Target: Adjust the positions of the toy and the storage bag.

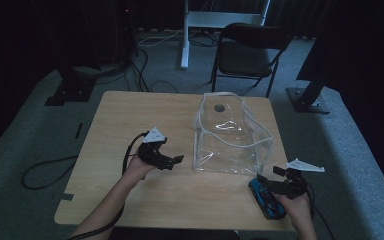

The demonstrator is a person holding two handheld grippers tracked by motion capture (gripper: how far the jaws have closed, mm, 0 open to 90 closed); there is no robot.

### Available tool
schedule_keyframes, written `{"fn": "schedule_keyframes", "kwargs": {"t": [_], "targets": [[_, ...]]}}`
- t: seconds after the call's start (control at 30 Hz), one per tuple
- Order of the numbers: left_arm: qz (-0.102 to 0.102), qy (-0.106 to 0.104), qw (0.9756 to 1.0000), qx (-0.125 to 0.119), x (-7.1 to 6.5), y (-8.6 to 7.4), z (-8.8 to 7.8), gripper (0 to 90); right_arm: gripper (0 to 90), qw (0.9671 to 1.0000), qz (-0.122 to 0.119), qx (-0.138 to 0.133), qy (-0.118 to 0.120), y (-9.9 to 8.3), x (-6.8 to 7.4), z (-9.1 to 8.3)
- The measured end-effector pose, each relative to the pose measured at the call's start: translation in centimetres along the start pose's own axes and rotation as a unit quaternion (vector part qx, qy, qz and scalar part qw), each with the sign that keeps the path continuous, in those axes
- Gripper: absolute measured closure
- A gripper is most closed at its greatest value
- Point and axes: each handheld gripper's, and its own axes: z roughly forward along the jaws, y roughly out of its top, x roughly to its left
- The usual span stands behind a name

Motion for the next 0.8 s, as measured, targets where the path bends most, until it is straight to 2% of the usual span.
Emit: {"fn": "schedule_keyframes", "kwargs": {"t": [0.2, 0.4, 0.57, 0.63, 0.7, 0.73, 0.8], "targets": [[0.0, 0.027, 0.9996, 0.007, 1.2, -1.2, -2.2, 0.6, 12.4, 1.0, -0.005, 0.008, 0.003, -0.5, 0.5, 0.2], [-0.015, 0.056, 0.9983, 0.009, 2.6, -2.9, -4.2, 0.6, 12.4, 0.9999, 0.0, 0.011, 0.002, -0.9, 0.5, 0.1], [-0.027, 0.076, 0.9967, 0.011, 3.7, -4.5, -5.4, 0.6, 12.3, 0.9998, -0.001, 0.019, -0.007, -1.4, 0.4, 0.1], [-0.037, 0.08, 0.9961, 0.011, 4.2, -5.3, -6.1, 0.6, 12.4, 0.9997, -0.003, 0.019, -0.013, -1.6, 0.3, 0.1], [-0.037, 0.08, 0.9961, 0.011, 4.2, -5.3, -6.1, 0.6, 12.4, 0.9996, -0.005, 0.022, -0.016, -1.7, 0.2, 0.1], [-0.046, 0.087, 0.9951, 0.011, 4.7, -6.2, -6.8, 0.6, 12.4, 0.9996, -0.005, 0.022, -0.016, -1.7, 0.2, 0.1], [-0.052, 0.093, 0.9942, 0.009, 5.1, -6.9, -7.3, 0.6, 12.6, 0.9994, -0.003, 0.028, -0.021, -2.1, -0.1, 0.2]]}}
